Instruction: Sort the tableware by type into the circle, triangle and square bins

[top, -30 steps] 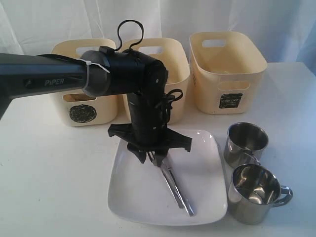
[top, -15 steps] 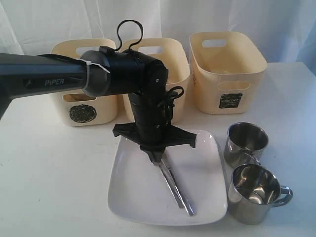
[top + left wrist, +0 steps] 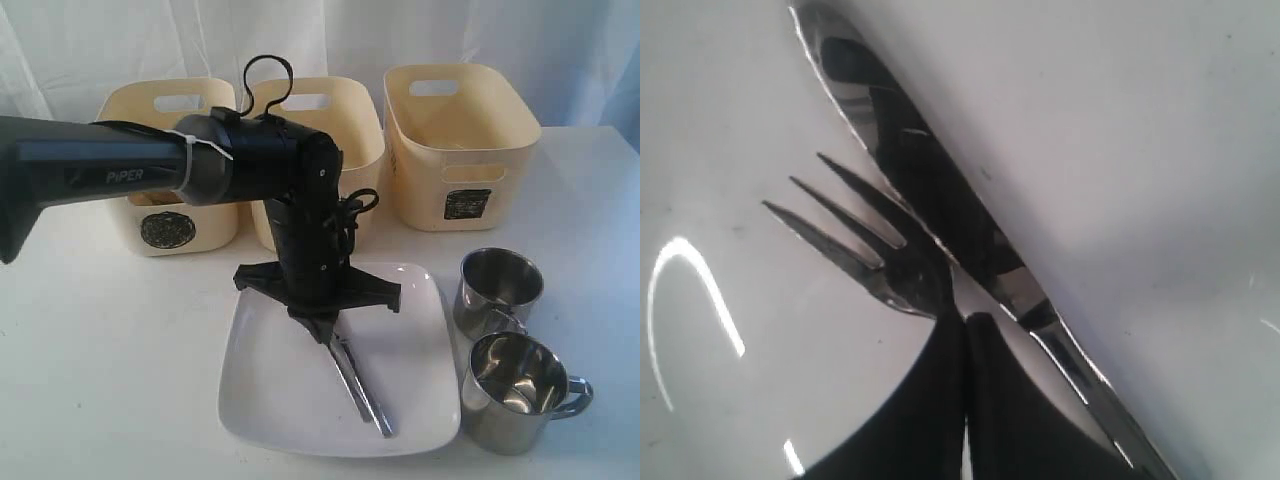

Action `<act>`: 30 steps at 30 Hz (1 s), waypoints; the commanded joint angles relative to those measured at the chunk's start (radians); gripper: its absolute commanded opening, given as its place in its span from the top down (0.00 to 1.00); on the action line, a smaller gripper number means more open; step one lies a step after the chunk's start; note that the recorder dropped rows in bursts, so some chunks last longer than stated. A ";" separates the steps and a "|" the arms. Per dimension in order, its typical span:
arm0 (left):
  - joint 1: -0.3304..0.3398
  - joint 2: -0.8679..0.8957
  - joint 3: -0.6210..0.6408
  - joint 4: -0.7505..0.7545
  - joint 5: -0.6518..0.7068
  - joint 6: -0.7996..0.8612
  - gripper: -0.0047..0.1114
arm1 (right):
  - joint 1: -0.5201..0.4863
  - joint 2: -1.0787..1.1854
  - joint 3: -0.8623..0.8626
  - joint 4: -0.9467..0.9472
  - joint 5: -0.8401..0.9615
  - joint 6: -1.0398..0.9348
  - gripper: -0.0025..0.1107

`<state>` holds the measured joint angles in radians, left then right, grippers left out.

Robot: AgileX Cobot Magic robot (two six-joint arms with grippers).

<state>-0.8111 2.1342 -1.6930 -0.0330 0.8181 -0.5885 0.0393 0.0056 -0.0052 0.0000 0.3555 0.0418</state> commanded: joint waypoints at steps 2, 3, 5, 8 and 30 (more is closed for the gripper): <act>-0.001 0.012 0.005 -0.071 -0.007 0.053 0.96 | 0.001 -0.006 0.005 0.000 -0.014 -0.004 0.98; -0.001 0.012 0.005 -0.077 -0.014 0.055 0.96 | 0.001 -0.006 0.005 0.000 -0.014 -0.004 0.98; -0.001 0.012 0.005 -0.087 -0.024 0.057 0.96 | 0.001 -0.006 0.005 0.000 -0.014 -0.004 0.98; -0.001 0.012 0.005 -0.115 -0.041 0.072 0.96 | 0.001 -0.006 0.005 0.000 -0.014 -0.004 0.98; -0.001 0.010 0.005 -0.182 -0.093 0.166 0.96 | 0.001 -0.006 0.005 0.000 -0.014 -0.004 0.98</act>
<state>-0.8111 2.1520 -1.6930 -0.2076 0.6993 -0.4478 0.0393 0.0056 -0.0052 0.0000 0.3555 0.0418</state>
